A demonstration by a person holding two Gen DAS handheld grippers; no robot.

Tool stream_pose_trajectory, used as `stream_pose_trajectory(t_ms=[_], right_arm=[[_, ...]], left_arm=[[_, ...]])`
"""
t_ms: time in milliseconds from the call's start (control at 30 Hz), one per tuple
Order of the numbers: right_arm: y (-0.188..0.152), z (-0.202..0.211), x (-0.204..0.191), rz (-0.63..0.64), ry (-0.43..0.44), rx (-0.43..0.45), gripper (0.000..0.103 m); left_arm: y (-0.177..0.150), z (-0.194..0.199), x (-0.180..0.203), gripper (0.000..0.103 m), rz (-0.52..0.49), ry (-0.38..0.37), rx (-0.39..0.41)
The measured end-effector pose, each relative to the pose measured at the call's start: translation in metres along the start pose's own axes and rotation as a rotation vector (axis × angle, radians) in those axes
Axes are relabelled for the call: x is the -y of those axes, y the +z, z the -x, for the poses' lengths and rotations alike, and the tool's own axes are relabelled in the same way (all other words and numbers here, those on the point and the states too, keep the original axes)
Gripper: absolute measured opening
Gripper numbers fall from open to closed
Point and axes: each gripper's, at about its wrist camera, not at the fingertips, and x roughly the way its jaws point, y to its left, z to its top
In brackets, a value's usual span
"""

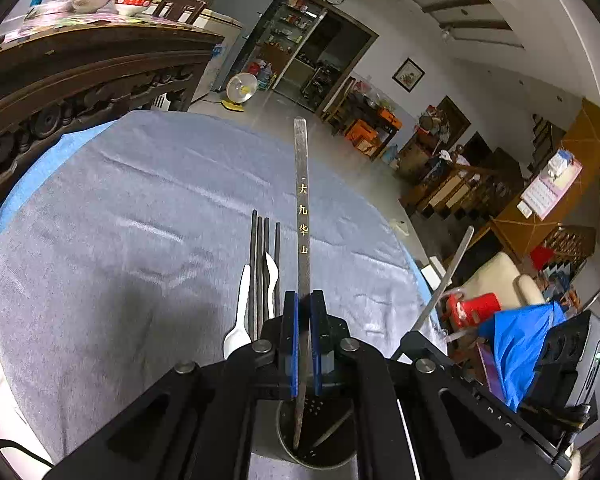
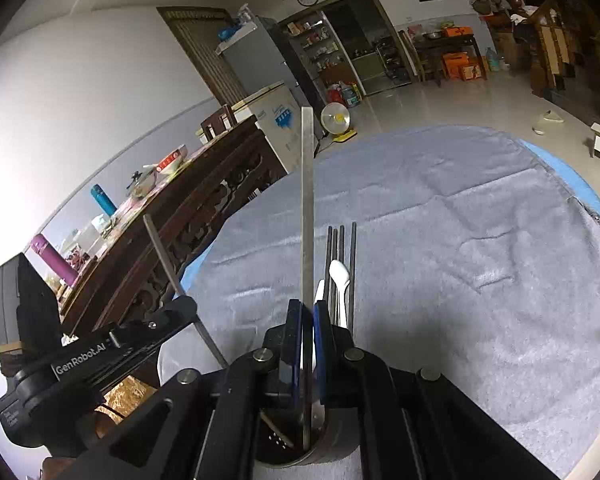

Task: Organize utensils
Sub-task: 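Lower both chopsticks into the black holder and open both tools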

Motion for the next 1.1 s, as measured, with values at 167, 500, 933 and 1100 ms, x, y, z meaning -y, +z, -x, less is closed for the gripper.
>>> stream_pose_trajectory(t_ms=[167,500,933,1100], right_arm=[[-0.005,0.001,-0.004,0.024,-0.008,-0.004,0.007],[-0.014,-0.001,-0.009,0.068,-0.030,-0.010,0.007],[-0.023,-0.003,-0.008,0.070,-0.027,-0.033,0.009],[-0.021,-0.003,-0.004,0.046,-0.023,-0.040,0.009]], left_arm=[[-0.007,-0.001,0.003,0.006,-0.021,0.002,-0.010],[-0.020,0.000,0.010,0.006,-0.070,0.023,-0.005],[-0.024,-0.004,0.005,0.006,-0.063,0.023,-0.044],[-0.023,-0.004,0.001,0.008,-0.044,0.026,-0.055]])
